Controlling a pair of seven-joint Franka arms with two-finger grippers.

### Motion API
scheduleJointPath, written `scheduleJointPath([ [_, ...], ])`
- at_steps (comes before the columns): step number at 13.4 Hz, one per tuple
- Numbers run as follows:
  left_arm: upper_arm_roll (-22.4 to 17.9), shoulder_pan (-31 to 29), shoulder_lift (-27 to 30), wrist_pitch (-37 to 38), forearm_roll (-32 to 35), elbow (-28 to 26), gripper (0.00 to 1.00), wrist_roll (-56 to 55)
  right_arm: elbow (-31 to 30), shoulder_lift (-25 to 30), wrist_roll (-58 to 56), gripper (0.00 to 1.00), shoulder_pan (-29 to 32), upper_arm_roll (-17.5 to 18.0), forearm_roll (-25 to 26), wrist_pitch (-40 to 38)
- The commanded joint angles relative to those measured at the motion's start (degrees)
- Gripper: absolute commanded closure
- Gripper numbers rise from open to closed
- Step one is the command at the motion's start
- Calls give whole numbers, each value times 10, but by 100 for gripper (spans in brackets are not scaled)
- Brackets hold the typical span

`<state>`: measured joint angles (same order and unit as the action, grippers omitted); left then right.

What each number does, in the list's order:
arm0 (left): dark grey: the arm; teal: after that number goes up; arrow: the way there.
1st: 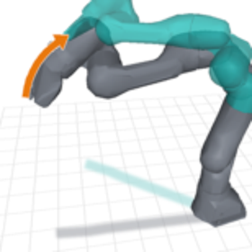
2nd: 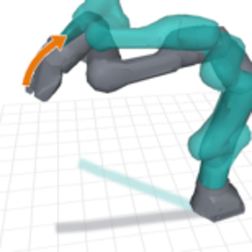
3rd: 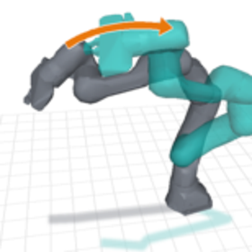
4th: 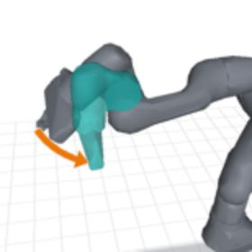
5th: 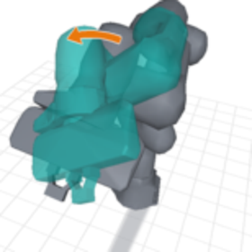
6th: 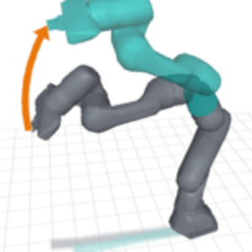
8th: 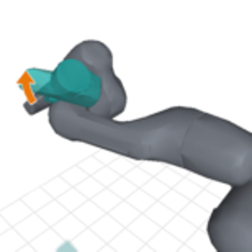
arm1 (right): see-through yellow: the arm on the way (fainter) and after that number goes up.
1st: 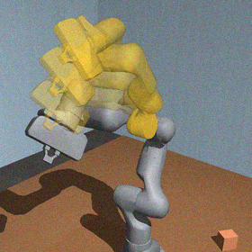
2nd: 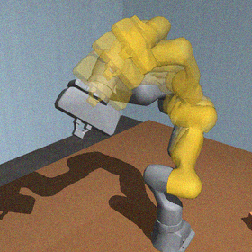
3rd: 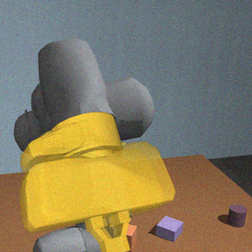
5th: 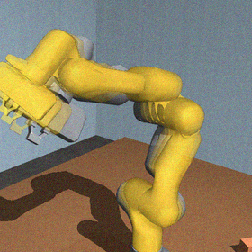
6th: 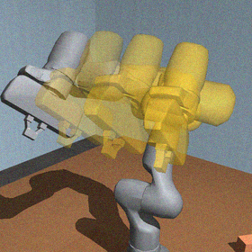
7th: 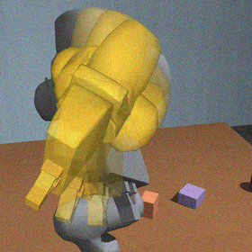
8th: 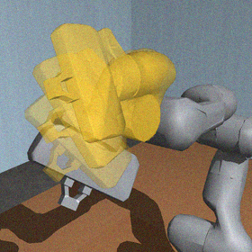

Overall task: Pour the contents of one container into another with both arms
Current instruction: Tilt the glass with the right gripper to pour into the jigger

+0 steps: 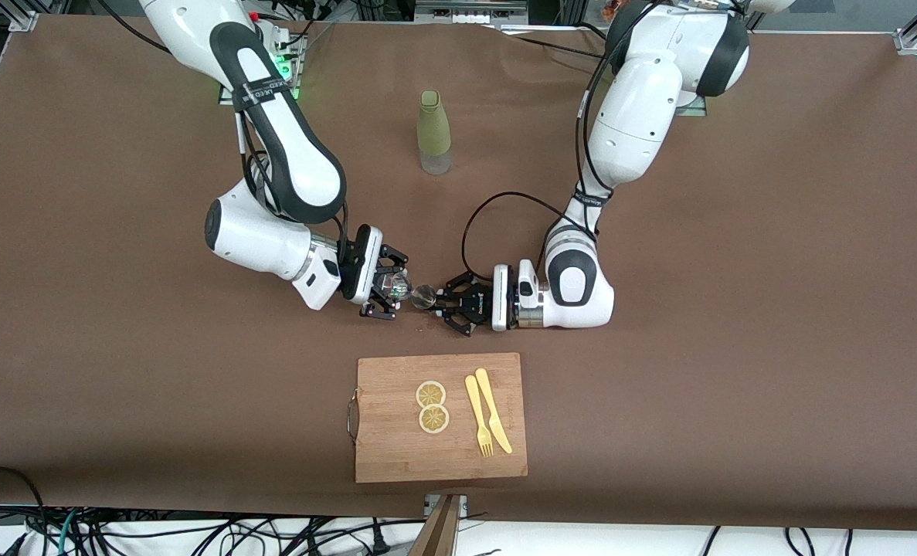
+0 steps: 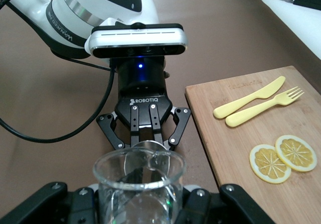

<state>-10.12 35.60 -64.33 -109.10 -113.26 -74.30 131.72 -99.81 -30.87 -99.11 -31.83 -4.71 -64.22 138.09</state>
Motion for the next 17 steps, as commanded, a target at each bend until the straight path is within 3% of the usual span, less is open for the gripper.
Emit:
scheduleJointPath([
  [1, -1, 3, -8, -11, -21, 19, 100, 11, -14, 21, 54, 87, -14, -5, 64, 10],
  [3, -1, 3, -9, -11, -21, 19, 100, 11, -14, 26, 80, 87, -14, -2, 94, 10],
  [6, -1, 3, -9, -11, -21, 20, 100, 11, -13, 26, 83, 87, -15, -2, 96, 10],
  [10, -1, 3, -9, -12, -21, 20, 100, 11, -8, 26, 130, 87, -17, 0, 155, 10],
  [17, -1, 3, -9, -12, -21, 21, 100, 10, -7, 26, 139, 87, -18, 7, 163, 10],
])
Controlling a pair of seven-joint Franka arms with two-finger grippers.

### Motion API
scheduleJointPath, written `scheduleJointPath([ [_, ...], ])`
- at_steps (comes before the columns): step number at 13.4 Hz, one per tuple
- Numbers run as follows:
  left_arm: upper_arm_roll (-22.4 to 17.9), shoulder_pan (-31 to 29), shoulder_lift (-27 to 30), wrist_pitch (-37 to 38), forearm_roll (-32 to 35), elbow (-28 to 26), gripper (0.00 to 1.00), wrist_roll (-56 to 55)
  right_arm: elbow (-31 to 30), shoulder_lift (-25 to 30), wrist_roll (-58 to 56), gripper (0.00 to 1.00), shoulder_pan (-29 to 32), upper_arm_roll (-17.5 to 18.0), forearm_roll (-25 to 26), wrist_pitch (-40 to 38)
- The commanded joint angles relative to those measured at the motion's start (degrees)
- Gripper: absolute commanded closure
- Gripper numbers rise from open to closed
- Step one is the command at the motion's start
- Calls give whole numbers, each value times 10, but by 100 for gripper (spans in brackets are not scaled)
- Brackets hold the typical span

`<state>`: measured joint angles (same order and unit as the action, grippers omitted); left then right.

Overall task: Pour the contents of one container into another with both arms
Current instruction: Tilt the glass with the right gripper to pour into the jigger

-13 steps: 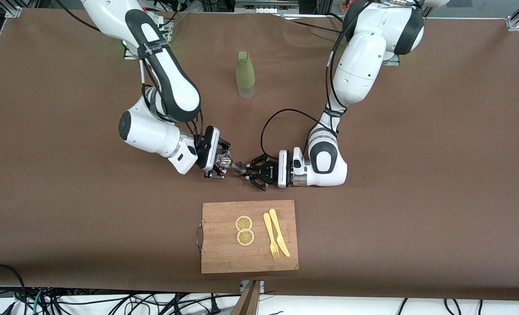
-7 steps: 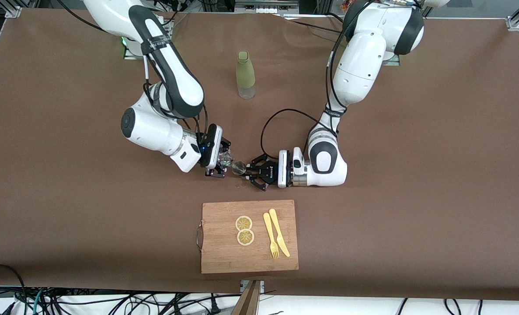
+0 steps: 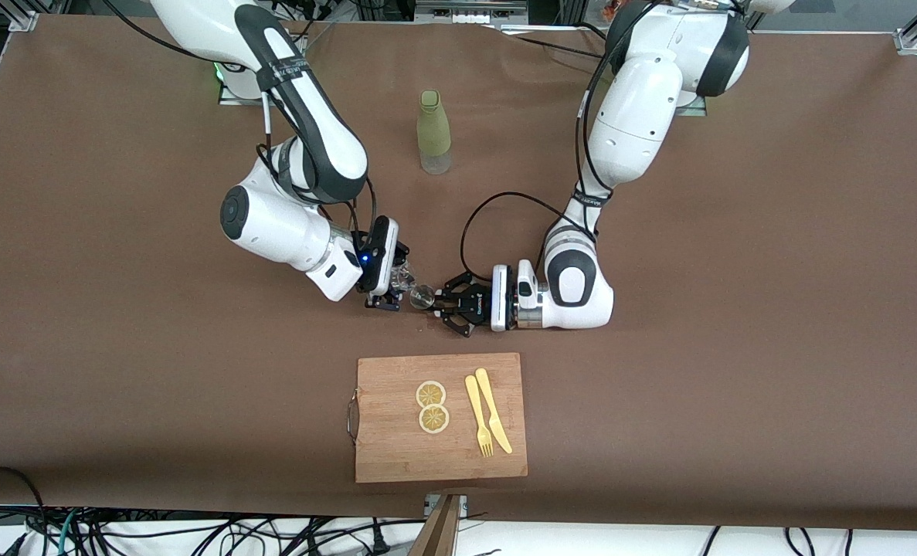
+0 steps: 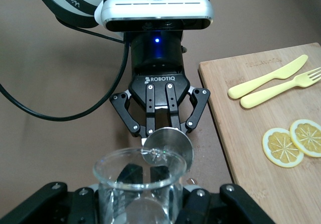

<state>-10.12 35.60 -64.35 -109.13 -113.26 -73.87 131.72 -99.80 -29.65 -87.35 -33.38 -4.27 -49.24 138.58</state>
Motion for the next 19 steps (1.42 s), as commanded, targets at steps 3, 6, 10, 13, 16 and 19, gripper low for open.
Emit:
scheduleJointPath([
  [3, 0, 4, -9, -13, -21, 18, 100, 3, 0, 13, 44, 87, -9, 2, 35, 5],
  [6, 0, 5, -9, -14, -21, 18, 100, 2, 1, 13, 45, 87, -9, 3, 35, 5],
  [10, 1, 5, -9, -14, -21, 18, 100, 2, 1, 13, 46, 87, -9, 3, 35, 5],
  [13, 1, 6, -9, -14, -21, 18, 100, 0, 14, 11, 55, 87, -9, 3, 36, 5],
  [16, 1, 6, -9, -14, -21, 18, 100, 0, 17, 11, 61, 87, -8, 3, 35, 5],
  [19, 1, 6, -9, -14, -21, 18, 100, 0, 18, 15, 58, 87, -7, 3, 27, 8],
])
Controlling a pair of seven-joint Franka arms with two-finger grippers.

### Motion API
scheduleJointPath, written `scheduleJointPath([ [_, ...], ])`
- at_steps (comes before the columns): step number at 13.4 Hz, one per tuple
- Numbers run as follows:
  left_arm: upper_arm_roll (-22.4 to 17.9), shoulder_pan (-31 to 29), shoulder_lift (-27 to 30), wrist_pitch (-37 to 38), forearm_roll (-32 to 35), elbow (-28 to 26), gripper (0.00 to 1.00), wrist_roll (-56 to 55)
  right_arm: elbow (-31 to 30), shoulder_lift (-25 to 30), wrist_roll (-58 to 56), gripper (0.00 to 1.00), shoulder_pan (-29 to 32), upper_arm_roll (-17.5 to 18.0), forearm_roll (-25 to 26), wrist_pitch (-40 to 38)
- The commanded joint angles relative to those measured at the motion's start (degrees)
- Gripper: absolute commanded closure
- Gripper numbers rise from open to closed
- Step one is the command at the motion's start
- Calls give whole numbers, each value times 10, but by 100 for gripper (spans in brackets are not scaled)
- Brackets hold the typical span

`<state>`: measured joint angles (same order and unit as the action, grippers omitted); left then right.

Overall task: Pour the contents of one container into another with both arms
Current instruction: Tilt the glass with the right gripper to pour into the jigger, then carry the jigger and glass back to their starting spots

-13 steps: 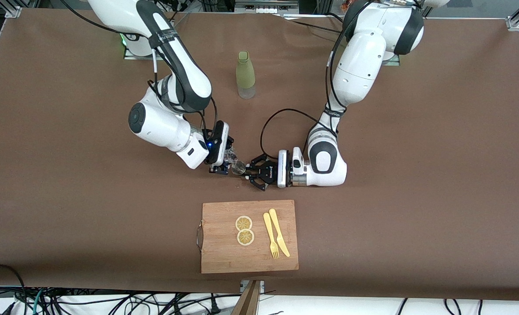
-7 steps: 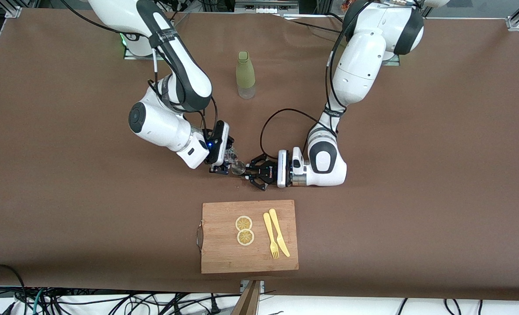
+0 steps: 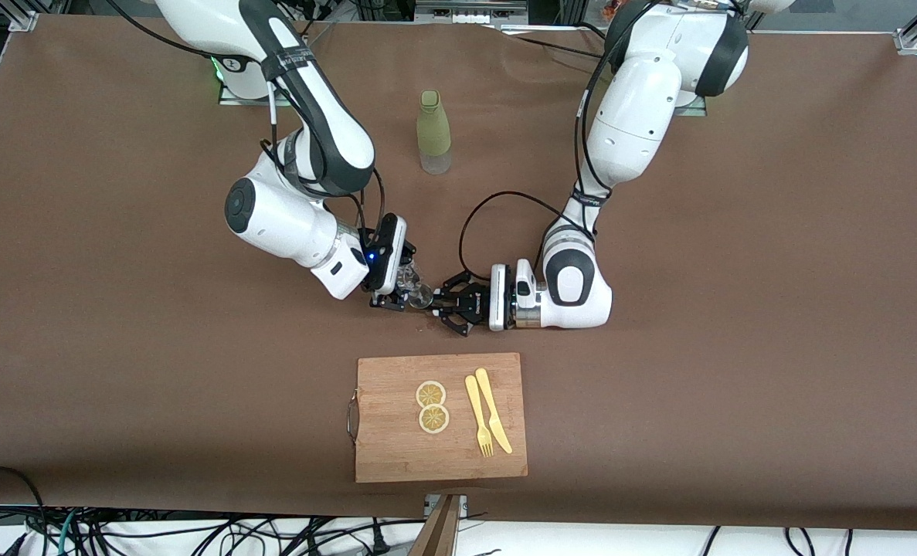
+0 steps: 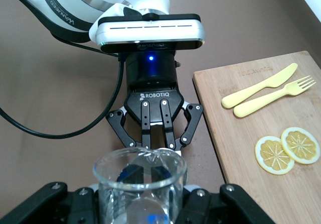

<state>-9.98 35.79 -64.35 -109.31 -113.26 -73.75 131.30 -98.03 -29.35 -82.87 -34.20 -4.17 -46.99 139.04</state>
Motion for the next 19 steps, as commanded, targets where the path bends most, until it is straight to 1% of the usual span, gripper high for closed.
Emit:
scheduleJointPath([
  [1, 0, 4, -9, -11, -21, 17, 100, 4, 3, 19, 13, 87, 2, 2, 4, 8],
  [2, -1, 2, -8, -9, -21, 16, 100, 5, 4, 24, 4, 87, 2, 2, 5, 18],
  [6, -2, -13, -1, 0, -20, -1, 100, 13, 3, 79, 1, 87, 7, 31, 11, 48],
  [8, -3, -27, 12, 21, -14, -25, 100, 15, 0, 101, -3, 87, 32, 63, 5, 67],
  [9, -3, -37, 19, 31, -14, -38, 100, 22, 3, 107, -6, 87, 60, 84, 2, 67],
  [11, -4, -64, 41, 62, -10, -77, 100, 66, 8, 112, -34, 87, 140, 150, -25, 61],
  [12, -4, -83, 57, 82, 20, -99, 100, 84, 11, 112, -67, 87, 178, 172, -55, 37],
  [14, -3, -134, 85, 101, 119, -132, 100, 95, 20, 106, -142, 87, 247, 193, -124, -43],
  [15, -3, -160, 94, 137, 154, -142, 100, 104, 20, 98, -182, 87, 278, 196, -142, -89],
  [17, -4, -223, 96, 200, 216, -143, 100, 119, 20, 79, -265, 87, 338, 196, -181, -184],
  [18, -3, -251, 96, 217, 252, -143, 100, 130, 20, 65, -308, 87, 363, 196, -192, -228],
  [19, -4, -279, 96, 234, 273, -143, 100, 143, 20, 48, -349, 87, 388, 196, -193, -269],
])
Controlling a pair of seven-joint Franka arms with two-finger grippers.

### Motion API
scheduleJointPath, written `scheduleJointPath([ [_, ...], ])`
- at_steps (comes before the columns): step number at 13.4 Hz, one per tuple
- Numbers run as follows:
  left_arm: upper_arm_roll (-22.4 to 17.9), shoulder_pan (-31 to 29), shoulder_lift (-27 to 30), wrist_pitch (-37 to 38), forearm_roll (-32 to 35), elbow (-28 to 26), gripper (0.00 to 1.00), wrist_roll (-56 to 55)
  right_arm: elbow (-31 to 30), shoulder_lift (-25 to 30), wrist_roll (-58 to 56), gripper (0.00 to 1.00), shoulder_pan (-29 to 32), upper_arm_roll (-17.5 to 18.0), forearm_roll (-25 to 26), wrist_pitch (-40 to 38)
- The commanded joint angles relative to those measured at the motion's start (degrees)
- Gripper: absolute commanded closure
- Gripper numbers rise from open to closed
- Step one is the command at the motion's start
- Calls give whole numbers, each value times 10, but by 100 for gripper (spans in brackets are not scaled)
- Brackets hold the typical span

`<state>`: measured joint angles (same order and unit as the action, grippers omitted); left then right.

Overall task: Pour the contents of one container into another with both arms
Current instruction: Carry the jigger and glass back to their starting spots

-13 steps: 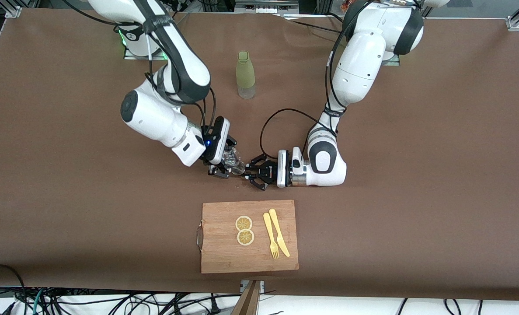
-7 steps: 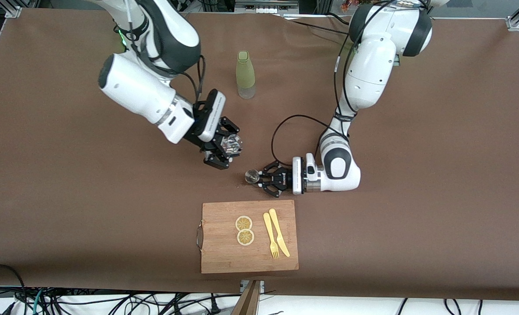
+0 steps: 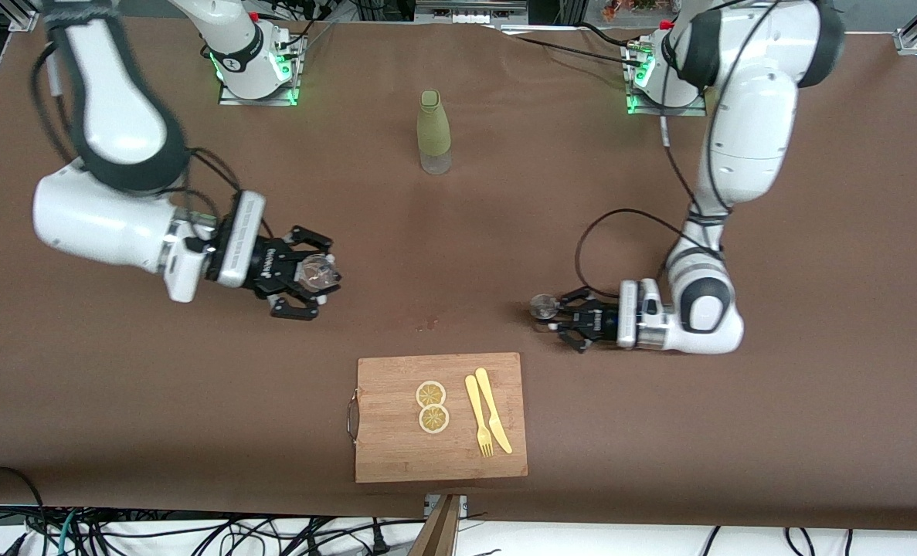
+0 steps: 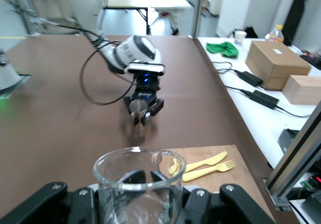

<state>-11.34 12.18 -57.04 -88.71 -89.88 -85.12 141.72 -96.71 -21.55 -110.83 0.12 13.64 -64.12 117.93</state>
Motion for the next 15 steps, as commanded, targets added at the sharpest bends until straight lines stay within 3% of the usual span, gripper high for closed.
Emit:
scheduleJointPath([
  [1, 10, -70, 21, 58, 57, -31, 100, 53, 6, -53, -113, 87, 72, 17, -22, -103],
  [6, 10, -218, 15, 146, 159, -42, 100, 108, -11, -165, -293, 87, 162, -6, -11, -259],
  [8, 9, -258, 15, 168, 202, -42, 100, 128, -21, -203, -342, 86, 186, -27, 29, -291],
  [12, -12, -300, -1, 212, 231, -39, 100, 180, -22, -272, -418, 85, 252, -42, 122, -285],
  [15, -29, -317, -14, 221, 251, -37, 100, 215, -19, -299, -442, 85, 263, -64, 138, -281],
])
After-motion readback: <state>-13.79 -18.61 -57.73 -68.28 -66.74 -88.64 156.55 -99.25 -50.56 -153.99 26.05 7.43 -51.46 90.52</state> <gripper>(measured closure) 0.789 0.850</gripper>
